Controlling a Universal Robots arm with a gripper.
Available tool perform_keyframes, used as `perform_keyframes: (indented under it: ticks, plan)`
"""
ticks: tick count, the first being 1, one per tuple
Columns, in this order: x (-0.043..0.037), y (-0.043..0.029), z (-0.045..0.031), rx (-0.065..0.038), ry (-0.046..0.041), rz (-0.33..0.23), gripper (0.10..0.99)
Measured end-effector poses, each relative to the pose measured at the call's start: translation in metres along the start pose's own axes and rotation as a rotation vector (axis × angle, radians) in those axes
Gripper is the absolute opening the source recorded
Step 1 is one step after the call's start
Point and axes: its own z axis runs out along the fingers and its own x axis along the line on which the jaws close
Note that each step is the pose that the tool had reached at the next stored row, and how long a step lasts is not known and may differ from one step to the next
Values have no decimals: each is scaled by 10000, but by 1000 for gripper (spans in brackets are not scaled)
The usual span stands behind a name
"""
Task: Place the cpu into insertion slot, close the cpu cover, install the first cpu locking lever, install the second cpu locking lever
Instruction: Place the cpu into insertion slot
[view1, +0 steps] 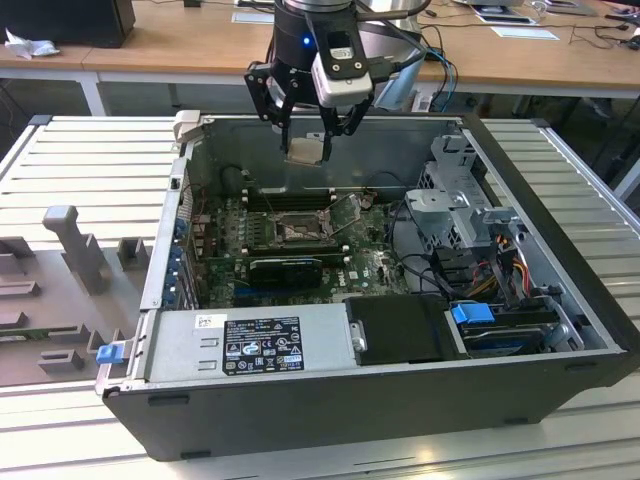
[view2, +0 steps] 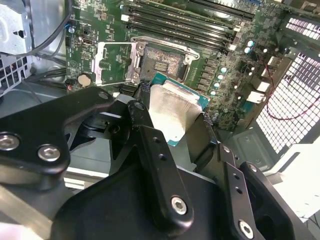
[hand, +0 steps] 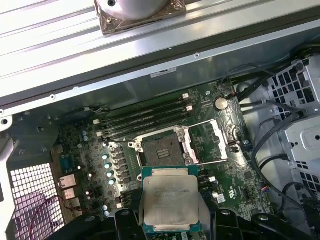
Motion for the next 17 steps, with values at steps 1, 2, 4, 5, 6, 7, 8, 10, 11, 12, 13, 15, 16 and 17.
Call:
perform_keyframes:
  ticks: [1,2,4,5,6,7,8,10,11,12,13,15,16,17]
  plan:
    - [0,0,0,-1,-3,33,529]
    - [0,0,0,-2,-7,77,529]
    - [0,0,0,-3,-14,154,529]
    - [0,0,0,-4,-17,192,529]
    - [0,0,0,-5,-22,244,529]
    - [0,0,0,-5,-26,285,529]
    - [0,0,0,-6,-30,338,529]
    - [0,-1,7,-7,-34,376,529]
    - [0,-1,10,-7,-35,378,529]
    - [0,-2,12,-6,-34,379,529]
    - [0,-2,16,-7,-33,380,529]
    - [0,-3,19,-4,-30,381,529]
    - [0,-3,20,-4,-30,381,529]
    - [-1,-3,20,-5,-30,387,529]
